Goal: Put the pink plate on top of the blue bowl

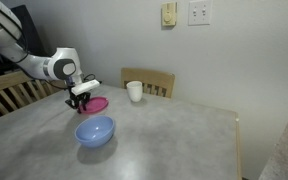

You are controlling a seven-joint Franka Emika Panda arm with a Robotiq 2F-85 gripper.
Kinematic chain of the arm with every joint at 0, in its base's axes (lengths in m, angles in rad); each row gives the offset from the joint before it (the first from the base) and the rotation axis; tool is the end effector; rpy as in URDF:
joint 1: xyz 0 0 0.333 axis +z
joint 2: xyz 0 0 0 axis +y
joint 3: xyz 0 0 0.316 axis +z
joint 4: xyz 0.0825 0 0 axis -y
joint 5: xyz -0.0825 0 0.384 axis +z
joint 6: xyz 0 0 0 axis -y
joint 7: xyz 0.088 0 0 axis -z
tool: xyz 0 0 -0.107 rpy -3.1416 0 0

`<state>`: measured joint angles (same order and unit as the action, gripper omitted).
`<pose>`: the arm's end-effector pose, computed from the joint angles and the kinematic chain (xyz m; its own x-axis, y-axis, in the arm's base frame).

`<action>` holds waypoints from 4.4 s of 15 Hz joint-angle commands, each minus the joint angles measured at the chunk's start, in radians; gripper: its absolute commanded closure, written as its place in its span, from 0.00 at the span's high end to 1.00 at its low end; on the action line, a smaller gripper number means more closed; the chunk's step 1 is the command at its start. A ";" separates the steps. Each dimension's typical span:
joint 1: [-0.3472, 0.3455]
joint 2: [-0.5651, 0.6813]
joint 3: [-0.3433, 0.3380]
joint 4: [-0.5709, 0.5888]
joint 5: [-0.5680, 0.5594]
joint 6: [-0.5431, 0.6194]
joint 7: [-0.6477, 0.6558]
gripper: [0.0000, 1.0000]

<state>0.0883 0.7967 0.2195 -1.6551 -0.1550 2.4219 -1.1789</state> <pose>0.6521 0.1903 0.1520 0.0310 0.9983 0.0492 0.9992 -0.0297 -0.0260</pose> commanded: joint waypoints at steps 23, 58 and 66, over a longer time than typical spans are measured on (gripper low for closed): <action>0.086 -0.273 -0.093 -0.168 -0.192 0.016 0.302 0.03; -0.097 -0.689 -0.229 -0.935 -0.245 0.535 0.727 0.03; -0.095 -0.718 -0.203 -0.992 -0.152 0.530 0.747 0.03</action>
<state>0.0044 0.1245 0.0032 -2.5970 -0.3304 2.9427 -0.4390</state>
